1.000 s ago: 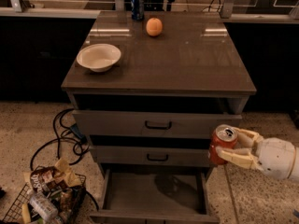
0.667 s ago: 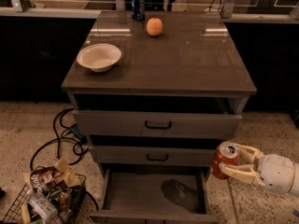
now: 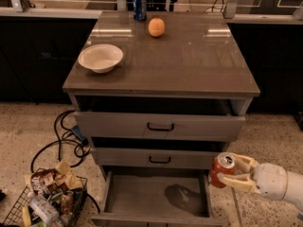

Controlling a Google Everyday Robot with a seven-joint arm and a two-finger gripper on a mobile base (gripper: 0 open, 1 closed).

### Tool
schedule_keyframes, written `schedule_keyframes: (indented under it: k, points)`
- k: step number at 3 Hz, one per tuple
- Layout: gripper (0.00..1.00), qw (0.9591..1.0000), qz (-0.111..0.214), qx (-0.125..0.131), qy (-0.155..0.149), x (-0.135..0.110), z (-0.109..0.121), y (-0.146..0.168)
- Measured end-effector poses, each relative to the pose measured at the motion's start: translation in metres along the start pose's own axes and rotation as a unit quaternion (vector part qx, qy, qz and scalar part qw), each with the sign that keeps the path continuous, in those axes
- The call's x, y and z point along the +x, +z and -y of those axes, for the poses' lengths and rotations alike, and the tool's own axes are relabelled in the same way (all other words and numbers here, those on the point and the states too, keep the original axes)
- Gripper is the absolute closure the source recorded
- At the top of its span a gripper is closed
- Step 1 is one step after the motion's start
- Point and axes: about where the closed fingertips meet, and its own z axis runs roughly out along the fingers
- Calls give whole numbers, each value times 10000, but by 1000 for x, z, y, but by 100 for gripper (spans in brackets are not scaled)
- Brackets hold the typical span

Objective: Place coke can into bottom drawer

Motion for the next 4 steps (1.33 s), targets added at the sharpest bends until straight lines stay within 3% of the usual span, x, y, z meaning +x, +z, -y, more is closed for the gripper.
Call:
schedule_keyframes:
  k: [1,2,3,4]
  points:
    - [100,9999,-8,-140,39,26,2,21]
    - [100,9978,112,-654,63,98,-8,60]
    - [100,9950,254,-954,145,145,-19,83]
    - [100,9905,529,-1257,164,195,-35,127]
